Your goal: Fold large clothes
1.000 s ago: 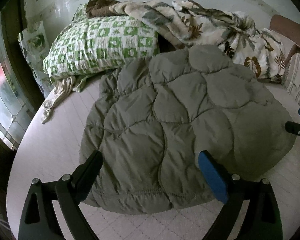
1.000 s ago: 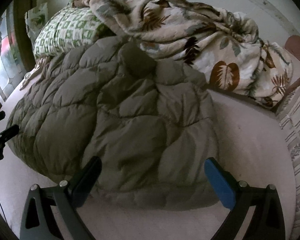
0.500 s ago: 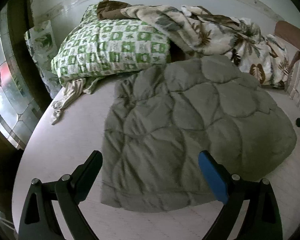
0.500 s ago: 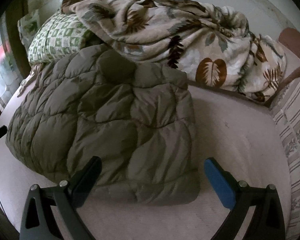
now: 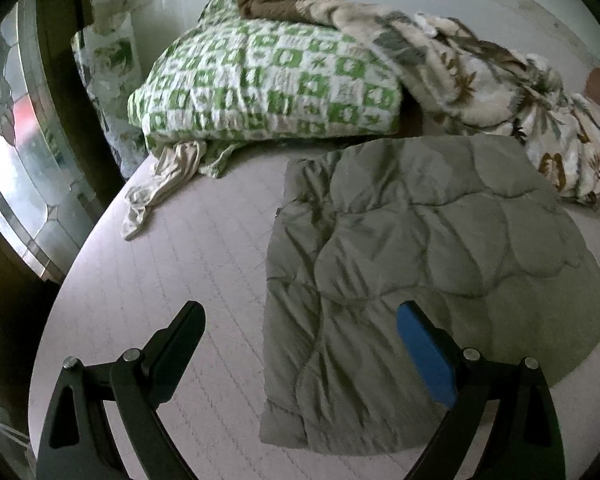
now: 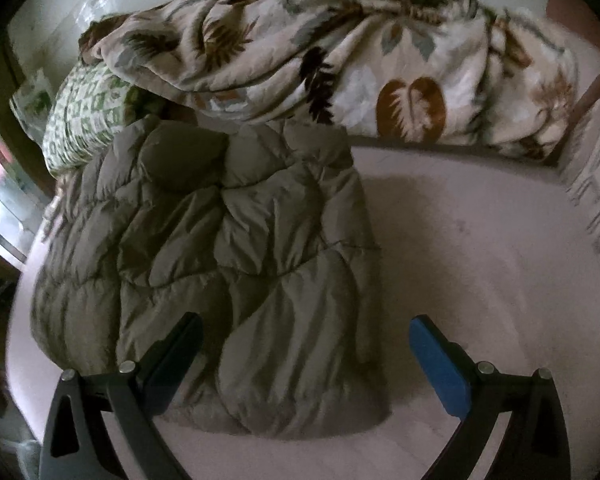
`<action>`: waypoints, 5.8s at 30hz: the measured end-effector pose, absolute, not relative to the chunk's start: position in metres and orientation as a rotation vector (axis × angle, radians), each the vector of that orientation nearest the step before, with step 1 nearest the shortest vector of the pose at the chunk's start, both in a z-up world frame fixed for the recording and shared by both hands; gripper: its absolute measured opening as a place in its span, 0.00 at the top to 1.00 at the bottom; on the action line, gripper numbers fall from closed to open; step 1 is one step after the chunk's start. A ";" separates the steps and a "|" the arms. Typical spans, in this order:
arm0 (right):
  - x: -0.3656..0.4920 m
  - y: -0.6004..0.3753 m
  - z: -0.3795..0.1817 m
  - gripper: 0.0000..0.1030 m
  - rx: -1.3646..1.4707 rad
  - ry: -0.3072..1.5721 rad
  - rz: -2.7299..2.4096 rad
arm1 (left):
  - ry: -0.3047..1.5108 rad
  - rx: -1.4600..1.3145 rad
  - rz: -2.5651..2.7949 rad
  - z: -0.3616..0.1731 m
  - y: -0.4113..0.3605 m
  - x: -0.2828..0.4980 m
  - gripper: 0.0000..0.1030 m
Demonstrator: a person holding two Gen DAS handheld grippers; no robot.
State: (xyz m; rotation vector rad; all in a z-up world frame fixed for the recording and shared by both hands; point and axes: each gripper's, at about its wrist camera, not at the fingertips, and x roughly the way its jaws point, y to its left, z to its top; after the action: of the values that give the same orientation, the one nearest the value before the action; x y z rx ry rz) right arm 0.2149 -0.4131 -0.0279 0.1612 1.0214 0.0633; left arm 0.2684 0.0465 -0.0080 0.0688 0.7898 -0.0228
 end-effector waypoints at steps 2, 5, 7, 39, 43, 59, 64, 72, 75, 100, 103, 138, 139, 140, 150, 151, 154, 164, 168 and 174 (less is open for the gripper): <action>0.225 -0.420 -0.033 0.00 0.205 1.034 0.080 | 0.804 0.063 -0.022 -0.012 0.048 0.275 0.06; 0.235 -0.425 -0.037 0.00 0.219 1.041 0.079 | 0.818 0.062 -0.014 -0.018 0.050 0.288 0.06; 0.242 -0.428 -0.041 0.00 0.219 1.048 0.072 | 0.827 0.058 -0.012 -0.021 0.051 0.296 0.06; 0.291 -0.433 -0.068 0.00 0.260 1.094 0.089 | 0.870 0.073 -0.027 -0.050 0.045 0.335 0.06; 0.293 -0.432 -0.070 0.00 0.257 1.102 0.096 | 0.873 0.065 -0.024 -0.052 0.046 0.337 0.06; 0.305 -0.430 -0.083 0.00 0.261 1.142 0.110 | 0.878 0.070 -0.023 -0.060 0.047 0.342 0.06; 0.308 -0.431 -0.086 0.00 0.267 1.159 0.123 | 0.896 0.058 -0.043 -0.066 0.047 0.347 0.06; 0.320 -0.440 -0.105 0.00 0.329 1.229 0.156 | 0.933 0.070 -0.066 -0.077 0.051 0.357 0.05; 0.323 -0.442 -0.108 0.00 0.335 1.238 0.170 | 0.943 0.072 -0.076 -0.080 0.051 0.358 0.04; 0.335 -0.457 -0.132 0.00 0.457 1.299 0.244 | 1.044 -0.004 -0.136 -0.100 0.064 0.377 0.04; 0.337 -0.460 -0.137 0.00 0.481 1.305 0.260 | 1.050 0.006 -0.140 -0.102 0.063 0.380 0.04; 0.331 -0.439 -0.121 0.07 0.418 1.306 0.214 | 1.112 -0.014 -0.184 -0.101 0.041 0.379 0.40; 0.329 -0.441 -0.118 0.04 0.408 1.300 0.206 | 1.111 -0.024 -0.183 -0.099 0.045 0.379 0.40; 0.327 -0.444 -0.114 0.01 0.393 1.294 0.199 | 1.114 -0.035 -0.177 -0.095 0.050 0.377 0.36; 0.302 -0.456 -0.090 0.00 0.359 1.318 0.264 | 1.153 -0.051 -0.178 -0.091 0.069 0.371 0.17; 0.301 -0.453 -0.096 0.00 0.345 1.343 0.270 | 1.155 -0.048 -0.179 -0.094 0.067 0.372 0.17; 0.300 -0.449 -0.122 0.00 0.364 1.431 0.291 | 1.184 -0.061 -0.195 -0.106 0.062 0.372 0.14; 0.298 -0.436 -0.145 0.13 0.403 1.413 0.328 | 1.240 0.041 -0.271 -0.123 0.029 0.378 0.32; 0.288 -0.430 -0.130 0.35 0.387 1.359 0.346 | 1.200 0.093 -0.287 -0.115 0.014 0.367 0.55; 0.269 -0.425 -0.106 0.61 0.329 1.276 0.310 | 1.153 0.097 -0.300 -0.096 0.021 0.350 0.73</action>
State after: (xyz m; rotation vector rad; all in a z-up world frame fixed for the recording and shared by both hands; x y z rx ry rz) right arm 0.2687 -0.4249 -0.1058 0.3295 1.2765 0.3101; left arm 0.3504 0.0211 -0.0962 0.0966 1.1535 -0.3001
